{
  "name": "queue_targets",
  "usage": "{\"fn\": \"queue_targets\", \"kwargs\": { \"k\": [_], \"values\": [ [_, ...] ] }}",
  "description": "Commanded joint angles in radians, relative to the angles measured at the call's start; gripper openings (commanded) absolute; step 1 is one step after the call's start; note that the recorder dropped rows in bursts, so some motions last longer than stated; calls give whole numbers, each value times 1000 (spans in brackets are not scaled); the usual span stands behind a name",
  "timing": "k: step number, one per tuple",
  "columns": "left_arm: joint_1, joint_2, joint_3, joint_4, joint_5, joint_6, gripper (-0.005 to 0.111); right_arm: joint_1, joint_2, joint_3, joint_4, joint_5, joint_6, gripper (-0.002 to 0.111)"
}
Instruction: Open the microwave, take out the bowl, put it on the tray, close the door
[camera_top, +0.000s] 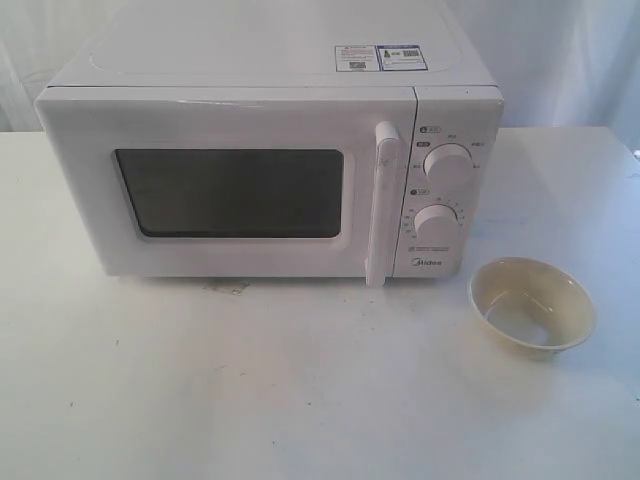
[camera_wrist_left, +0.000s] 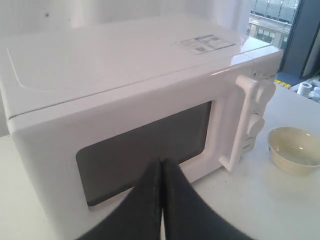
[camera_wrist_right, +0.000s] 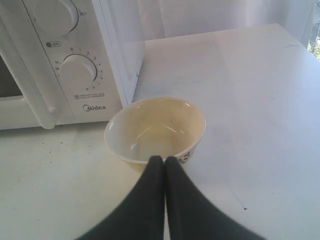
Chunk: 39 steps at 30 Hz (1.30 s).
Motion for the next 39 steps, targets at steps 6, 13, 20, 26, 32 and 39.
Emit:
{"fn": "queue_targets", "kwargs": {
  "k": [6,13,20,26,32,39],
  "values": [
    [0,-301,-5,496,149,-563,0,-11,-7,5,-5,-1,0,0],
    [0,-322,-5,651,236,-822,0,-11,-7,5,-5,-1,0,0],
    [0,-426,34,691,171,-836,0,-11,-7,5,-5,-1,0,0],
    [0,-578,169,721,-18,-874,0,-11,-7,5,-5,-1,0,0],
    [0,-578,316,773,-338,-941,0,-11,-7,5,-3,-1,0,0],
    [0,-578,549,982,-403,-945,0,-11,-7,5,-3,-1,0,0]
  ]
}}
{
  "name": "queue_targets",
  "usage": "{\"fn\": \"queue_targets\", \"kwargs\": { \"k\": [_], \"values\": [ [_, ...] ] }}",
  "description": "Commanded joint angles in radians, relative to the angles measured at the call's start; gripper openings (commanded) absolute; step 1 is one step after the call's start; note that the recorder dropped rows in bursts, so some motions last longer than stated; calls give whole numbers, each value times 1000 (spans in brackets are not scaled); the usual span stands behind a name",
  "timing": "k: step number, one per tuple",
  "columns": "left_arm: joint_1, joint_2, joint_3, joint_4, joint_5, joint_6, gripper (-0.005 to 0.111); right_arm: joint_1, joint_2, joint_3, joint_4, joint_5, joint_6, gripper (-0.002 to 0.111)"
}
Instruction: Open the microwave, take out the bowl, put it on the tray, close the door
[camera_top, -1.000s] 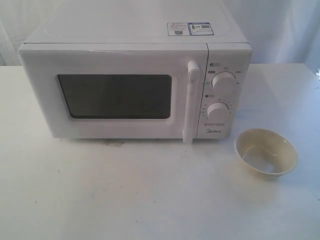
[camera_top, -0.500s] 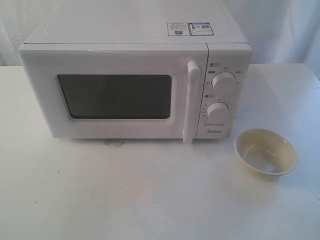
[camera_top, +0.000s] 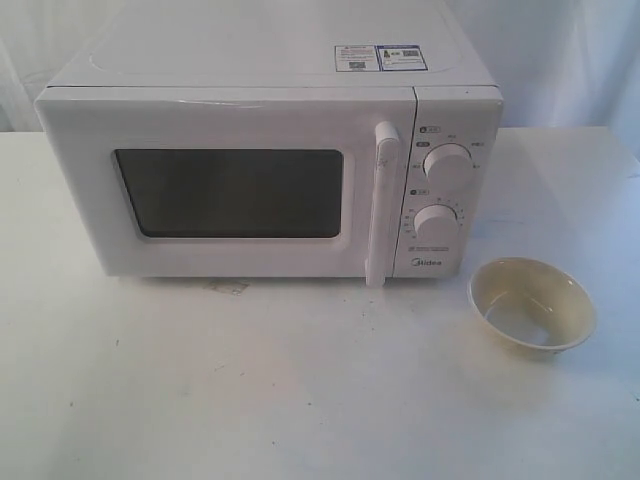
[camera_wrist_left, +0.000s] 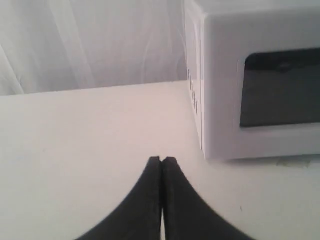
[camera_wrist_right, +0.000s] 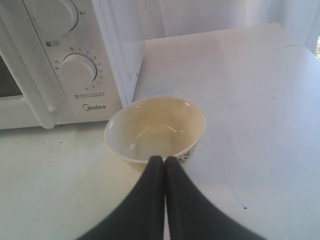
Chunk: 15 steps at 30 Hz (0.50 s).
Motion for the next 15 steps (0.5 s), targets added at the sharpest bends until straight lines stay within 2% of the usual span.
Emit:
{"fn": "queue_targets", "kwargs": {
  "k": [1,4,9,12,15],
  "values": [
    [0,-7,102,17,-52,-13,0,-11,-7,5,-3,-3,0,0],
    [0,-7,136,17,-97,-34,0,-11,-7,5,-3,-3,0,0],
    [0,-7,136,17,-7,-43,0,-11,-7,5,-3,-3,0,0],
    [0,-7,136,17,97,-43,0,-11,-7,5,-3,-3,0,0],
    [0,-7,136,17,117,-43,0,-11,-7,5,-3,-3,0,0]
  ]
}}
